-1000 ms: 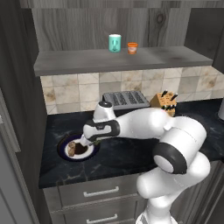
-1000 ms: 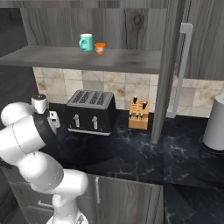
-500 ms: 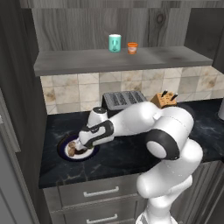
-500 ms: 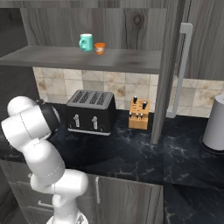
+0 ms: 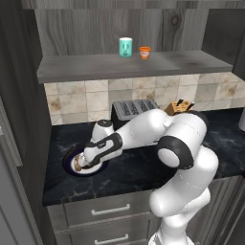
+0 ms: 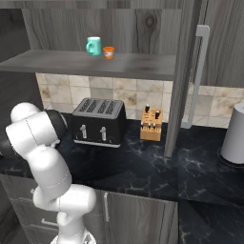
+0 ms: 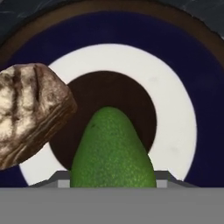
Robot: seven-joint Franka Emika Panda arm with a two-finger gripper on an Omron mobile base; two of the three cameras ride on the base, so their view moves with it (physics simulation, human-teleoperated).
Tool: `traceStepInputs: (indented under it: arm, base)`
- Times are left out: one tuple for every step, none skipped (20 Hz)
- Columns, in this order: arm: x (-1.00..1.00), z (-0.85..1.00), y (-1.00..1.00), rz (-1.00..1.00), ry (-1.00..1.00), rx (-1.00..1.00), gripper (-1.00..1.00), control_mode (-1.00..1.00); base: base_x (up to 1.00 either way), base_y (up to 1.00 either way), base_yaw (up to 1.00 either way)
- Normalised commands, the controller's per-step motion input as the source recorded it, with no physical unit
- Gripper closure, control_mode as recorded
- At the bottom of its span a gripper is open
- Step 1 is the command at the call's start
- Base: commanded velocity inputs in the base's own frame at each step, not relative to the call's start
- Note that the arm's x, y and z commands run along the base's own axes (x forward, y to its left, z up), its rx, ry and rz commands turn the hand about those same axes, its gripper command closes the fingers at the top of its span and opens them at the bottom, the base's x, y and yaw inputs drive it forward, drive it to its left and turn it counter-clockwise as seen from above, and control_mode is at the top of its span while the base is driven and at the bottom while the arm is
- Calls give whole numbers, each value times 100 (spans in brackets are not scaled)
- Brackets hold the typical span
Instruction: Pick the avocado and bread from the counter and place them on the plate. Then pick the jam from the cabinet and place it next to the plate. Lastly close the cabinet door.
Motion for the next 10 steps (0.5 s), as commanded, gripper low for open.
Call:
traceStepInputs:
  arm:
    - [0, 0, 6, 0, -6, 0, -100, -100]
    - [0, 0, 1, 0, -7, 0, -100, -100]
    - [0, 0, 0, 0, -10, 0, -100, -100]
    - [0, 0, 0, 0, -12, 0, -100, -100]
    - [0, 0, 0, 0, -12, 0, -100, -100]
    - [0, 0, 0, 0, -10, 0, -100, -100]
    - [0, 1, 0, 0, -9, 0, -100, -100]
    - [0, 5, 0, 0, -8, 0, -100, -100]
    - [0, 9, 0, 0, -8, 0, -100, -100]
    - [0, 11, 0, 0, -8, 0, -100, -100]
  base:
    - [0, 0, 0]
    - [0, 0, 0]
    - [0, 0, 0]
    - [0, 0, 0]
    - [0, 0, 0]
    - [0, 0, 0]
    - [0, 0, 0]
    - [0, 0, 0]
    - [0, 0, 0]
    - [0, 0, 0]
